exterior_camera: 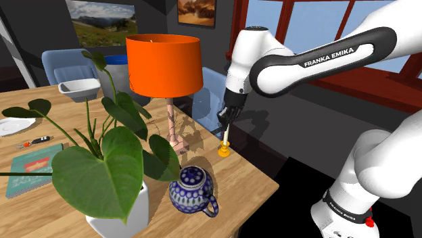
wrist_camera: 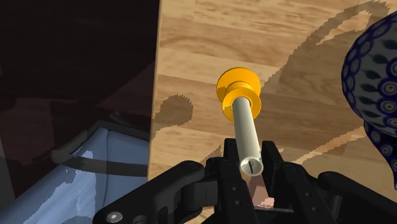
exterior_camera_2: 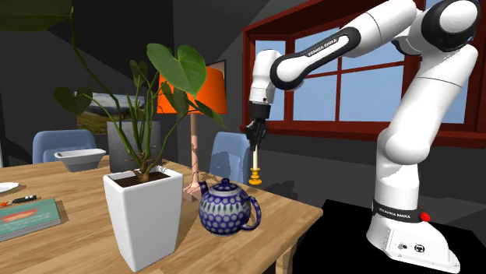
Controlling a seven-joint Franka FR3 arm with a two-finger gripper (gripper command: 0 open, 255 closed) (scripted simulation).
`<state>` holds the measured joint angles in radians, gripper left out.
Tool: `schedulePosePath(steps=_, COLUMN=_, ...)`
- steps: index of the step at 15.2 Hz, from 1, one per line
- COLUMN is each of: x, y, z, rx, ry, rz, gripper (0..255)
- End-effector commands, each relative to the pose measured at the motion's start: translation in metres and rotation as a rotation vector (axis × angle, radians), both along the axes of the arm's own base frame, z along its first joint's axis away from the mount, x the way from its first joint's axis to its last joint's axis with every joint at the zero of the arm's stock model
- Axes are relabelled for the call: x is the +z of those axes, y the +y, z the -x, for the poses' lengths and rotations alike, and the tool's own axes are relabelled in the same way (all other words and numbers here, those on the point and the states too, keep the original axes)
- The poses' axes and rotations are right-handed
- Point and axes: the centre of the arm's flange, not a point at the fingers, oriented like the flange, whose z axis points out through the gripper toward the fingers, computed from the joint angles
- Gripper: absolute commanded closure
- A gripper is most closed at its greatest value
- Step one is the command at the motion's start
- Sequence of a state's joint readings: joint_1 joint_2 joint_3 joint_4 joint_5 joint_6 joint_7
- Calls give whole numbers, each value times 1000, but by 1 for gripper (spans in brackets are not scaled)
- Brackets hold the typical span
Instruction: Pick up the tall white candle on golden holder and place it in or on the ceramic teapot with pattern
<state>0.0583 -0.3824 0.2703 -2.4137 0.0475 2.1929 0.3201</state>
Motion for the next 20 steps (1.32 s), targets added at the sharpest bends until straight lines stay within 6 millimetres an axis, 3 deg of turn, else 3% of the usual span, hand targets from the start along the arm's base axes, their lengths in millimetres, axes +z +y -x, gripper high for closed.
schedulePosePath(steps=1, x=11, y=-1, z=0, rx=0, ry=0, rz=0, gripper=255)
schedulePosePath(steps=20, x=112, y=-1, z=0, rx=0, ry=0, rz=0, gripper=255)
